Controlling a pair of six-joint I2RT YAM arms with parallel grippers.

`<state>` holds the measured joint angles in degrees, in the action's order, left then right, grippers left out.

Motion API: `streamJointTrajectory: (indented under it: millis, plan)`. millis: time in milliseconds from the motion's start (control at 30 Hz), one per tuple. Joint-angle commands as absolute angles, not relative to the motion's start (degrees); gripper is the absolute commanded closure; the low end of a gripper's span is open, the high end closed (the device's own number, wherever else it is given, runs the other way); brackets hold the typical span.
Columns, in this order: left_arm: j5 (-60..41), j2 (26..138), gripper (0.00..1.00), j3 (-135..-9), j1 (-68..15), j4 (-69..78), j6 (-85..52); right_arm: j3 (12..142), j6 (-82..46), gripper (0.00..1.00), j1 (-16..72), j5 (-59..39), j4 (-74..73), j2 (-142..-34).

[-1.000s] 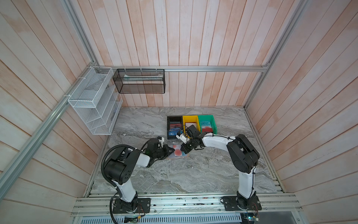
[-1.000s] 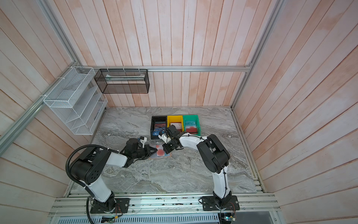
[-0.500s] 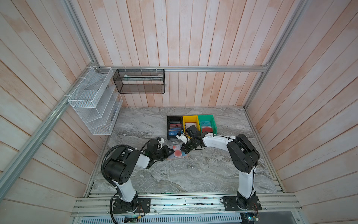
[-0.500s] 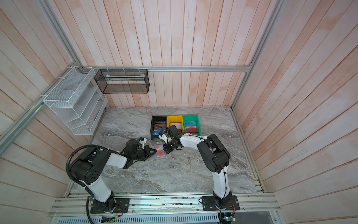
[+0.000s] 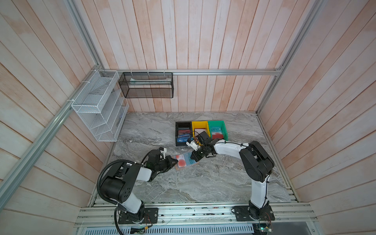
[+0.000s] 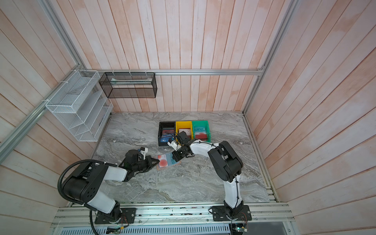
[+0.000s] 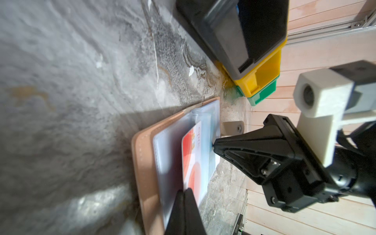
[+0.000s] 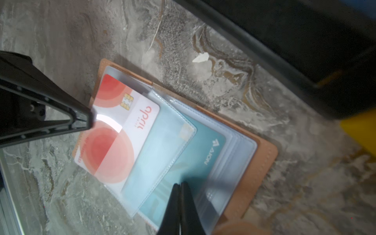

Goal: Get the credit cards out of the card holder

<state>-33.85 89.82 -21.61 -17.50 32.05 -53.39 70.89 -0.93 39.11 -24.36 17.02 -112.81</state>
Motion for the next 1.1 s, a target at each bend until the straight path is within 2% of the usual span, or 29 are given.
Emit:
streamJointTrajectory:
  millis: [0,233,500,767,1067]
  plan:
    - [-33.1,85.8,1.00,-21.9,-17.1,24.9,-50.1,69.9,-1.2,0.91,38.9,-27.4,19.3,-110.5]
    - [-31.3,75.8,1.00,-23.9,-17.0,15.9,-48.1,70.1,-2.7,0.83,37.9,-35.9,17.7,-106.3]
    - [-30.0,68.4,1.00,-24.1,-17.0,12.9,-48.6,69.7,-4.1,0.75,35.7,-46.1,17.2,-104.7]
    - [-33.7,68.8,1.00,-17.1,-17.3,34.5,-55.5,68.6,-5.0,0.70,35.2,-55.3,14.4,-106.3]
    - [-31.3,70.6,1.00,-16.7,-20.2,40.7,-57.0,69.7,-6.0,0.67,35.2,-58.3,12.9,-109.6]
